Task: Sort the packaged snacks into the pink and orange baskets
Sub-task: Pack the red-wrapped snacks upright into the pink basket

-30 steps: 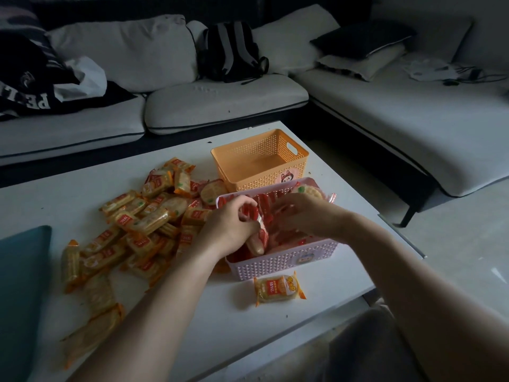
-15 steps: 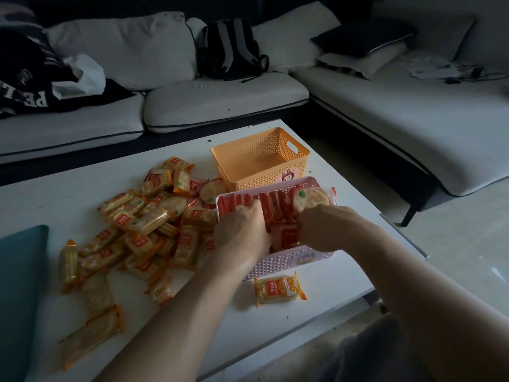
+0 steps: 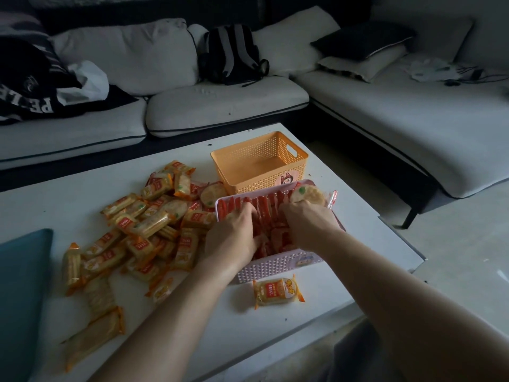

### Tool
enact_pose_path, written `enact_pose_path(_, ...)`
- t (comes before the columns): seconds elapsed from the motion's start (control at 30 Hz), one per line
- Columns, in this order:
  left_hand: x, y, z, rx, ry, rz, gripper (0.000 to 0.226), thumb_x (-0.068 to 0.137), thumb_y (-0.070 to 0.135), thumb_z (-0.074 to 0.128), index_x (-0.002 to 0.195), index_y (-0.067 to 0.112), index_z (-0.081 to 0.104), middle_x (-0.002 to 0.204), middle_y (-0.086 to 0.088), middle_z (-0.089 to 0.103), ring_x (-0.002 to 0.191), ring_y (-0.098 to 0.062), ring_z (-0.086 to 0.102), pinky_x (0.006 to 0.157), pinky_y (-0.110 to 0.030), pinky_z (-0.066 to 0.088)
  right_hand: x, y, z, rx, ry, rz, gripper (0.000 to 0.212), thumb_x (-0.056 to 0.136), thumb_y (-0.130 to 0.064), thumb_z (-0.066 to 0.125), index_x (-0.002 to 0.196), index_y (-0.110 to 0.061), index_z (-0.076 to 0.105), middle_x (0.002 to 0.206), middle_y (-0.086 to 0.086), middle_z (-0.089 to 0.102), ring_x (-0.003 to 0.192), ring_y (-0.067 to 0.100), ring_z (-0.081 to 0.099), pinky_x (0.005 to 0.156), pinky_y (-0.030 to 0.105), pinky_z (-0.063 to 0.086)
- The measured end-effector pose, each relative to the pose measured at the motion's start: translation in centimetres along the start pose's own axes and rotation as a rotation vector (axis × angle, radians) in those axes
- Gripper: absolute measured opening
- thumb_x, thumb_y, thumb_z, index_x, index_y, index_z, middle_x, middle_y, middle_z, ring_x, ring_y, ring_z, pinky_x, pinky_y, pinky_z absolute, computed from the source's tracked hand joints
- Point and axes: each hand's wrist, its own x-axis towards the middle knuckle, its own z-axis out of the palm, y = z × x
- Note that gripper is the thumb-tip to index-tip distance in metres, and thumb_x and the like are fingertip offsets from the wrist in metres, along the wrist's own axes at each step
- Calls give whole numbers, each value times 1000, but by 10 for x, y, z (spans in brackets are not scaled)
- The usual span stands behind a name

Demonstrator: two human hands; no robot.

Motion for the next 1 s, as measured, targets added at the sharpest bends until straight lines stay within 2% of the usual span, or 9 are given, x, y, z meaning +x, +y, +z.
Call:
enact_pose_path(0.07,1,-2,1,-53,0,-9,36,89,39,76,115,30,53,102,14,61,82,-10,54,56,-25,40,1,0,-4,-7,7,-20,26,95,-22,65,120,-17,59,90,-5,55,72,9,55,52,20,41)
enact_pose_path(0.13,3,-8,1,-130,5,-15,27,89,41,75,108,31,58,98,16,65,81,-7,61,63,-27,50,3,2,-14,-26,26,-47,22,94,-27,68,115,-20,65,90,-5,62,78,9,60,57,18,44)
enact_pose_path(0.23,6,-15,0,-376,9,-47,7,96,30,67,100,32,63,92,17,65,81,4,60,67,-21,52,1,8,-33,62,41,-101,21,94,-25,70,114,-28,70,100,-6,68,82,9,66,56,19,55)
enact_pose_path(0.37,8,-18,-6,-590,0,-14,27,98,11,61,98,37,68,98,22,68,96,6,63,78,-14,51,-6,11,-47,198,21,-183,28,93,-14,70,119,-26,72,115,-5,69,95,13,66,69,24,61)
enact_pose_path(0.53,2,-8,-14,-744,-191,19,29,90,10,69,104,35,64,102,15,70,102,2,63,89,-24,51,0,13,-45,237,55,-210,32,92,-8,70,120,-24,73,111,-7,68,90,10,65,67,25,61)
enact_pose_path(0.67,2,-5,-10,-561,-164,68,25,97,13,63,103,36,61,95,26,64,91,13,57,74,-5,44,6,2,-26,176,57,-290,36,90,-2,68,118,-25,73,105,-7,70,86,12,68,64,29,62)
enact_pose_path(0.8,4,-9,-7,-559,-97,13,22,101,16,57,101,36,64,94,25,67,92,10,59,72,-7,41,7,6,-30,165,76,-299,39,89,2,64,114,-26,75,106,-8,68,89,11,68,67,32,63)
enact_pose_path(0.9,2,-9,-8,-406,-202,83,27,100,15,54,104,39,64,93,29,62,90,8,57,74,-9,40,7,14,-36,137,96,-261,27,91,-7,69,111,-24,75,111,-4,66,95,14,66,70,32,63)
enact_pose_path(1.0,0,-9,-8,-236,-202,114,32,97,14,55,117,37,65,105,20,67,97,-6,61,80,-20,50,5,8,-27,57,69,-288,28,93,-12,67,118,-22,71,110,-3,68,93,11,67,72,25,62)
